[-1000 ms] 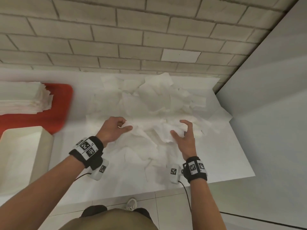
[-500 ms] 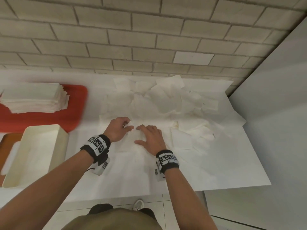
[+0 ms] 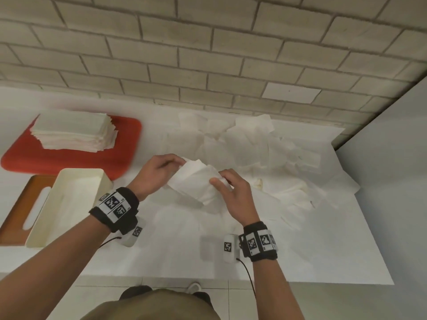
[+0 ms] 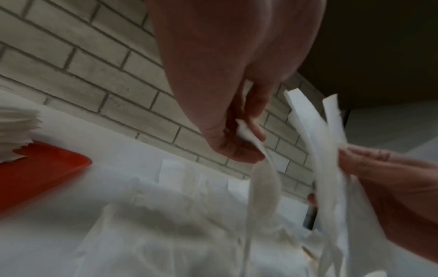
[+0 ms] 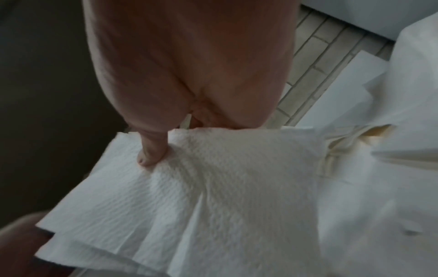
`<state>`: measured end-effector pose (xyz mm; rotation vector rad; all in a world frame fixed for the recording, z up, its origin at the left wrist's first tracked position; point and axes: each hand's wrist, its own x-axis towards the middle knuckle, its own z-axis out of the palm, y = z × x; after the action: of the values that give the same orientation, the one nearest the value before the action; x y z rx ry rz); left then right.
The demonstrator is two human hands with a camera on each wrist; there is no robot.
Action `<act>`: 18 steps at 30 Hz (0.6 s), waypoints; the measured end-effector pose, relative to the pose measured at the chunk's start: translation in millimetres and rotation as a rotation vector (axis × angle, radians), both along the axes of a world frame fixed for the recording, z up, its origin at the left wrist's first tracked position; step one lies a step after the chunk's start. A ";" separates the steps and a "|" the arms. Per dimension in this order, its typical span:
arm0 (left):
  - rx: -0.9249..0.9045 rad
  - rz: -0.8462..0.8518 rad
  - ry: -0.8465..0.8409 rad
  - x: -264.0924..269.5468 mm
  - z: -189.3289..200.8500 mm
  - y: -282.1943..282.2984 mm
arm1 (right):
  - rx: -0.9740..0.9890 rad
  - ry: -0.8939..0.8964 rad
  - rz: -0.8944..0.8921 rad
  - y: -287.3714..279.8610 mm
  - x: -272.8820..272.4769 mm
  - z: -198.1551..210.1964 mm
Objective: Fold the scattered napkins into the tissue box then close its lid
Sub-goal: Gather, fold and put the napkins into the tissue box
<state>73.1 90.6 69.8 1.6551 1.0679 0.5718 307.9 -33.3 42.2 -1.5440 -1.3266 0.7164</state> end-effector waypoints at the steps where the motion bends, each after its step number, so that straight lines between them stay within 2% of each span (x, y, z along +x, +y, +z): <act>1: -0.072 -0.010 -0.066 -3.9 12.6 -2.9 | 0.012 0.003 -0.009 1.9 -5.2 6.1; 3: -0.084 -0.067 -0.100 -13.0 36.2 -9.8 | 0.026 0.019 -0.021 7.1 -16.6 13.6; 6: 0.187 -0.137 0.018 -26.3 56.4 -16.5 | 0.050 0.096 -0.058 13.6 -37.8 22.0; 8: 0.247 -0.102 0.014 -37.9 60.9 -14.1 | 0.112 0.138 -0.122 14.4 -54.7 28.3; 14: 0.093 0.055 -0.080 -85.8 69.8 -9.6 | 0.364 0.235 -0.120 6.9 -102.7 52.9; 18: 0.059 0.047 -0.106 -119.4 75.0 -6.0 | 0.366 0.231 -0.149 5.7 -131.0 74.2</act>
<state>-46.3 84.6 144.8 1.6350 1.0235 0.7199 176.8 -27.6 116.4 -1.2120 -1.0872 0.5075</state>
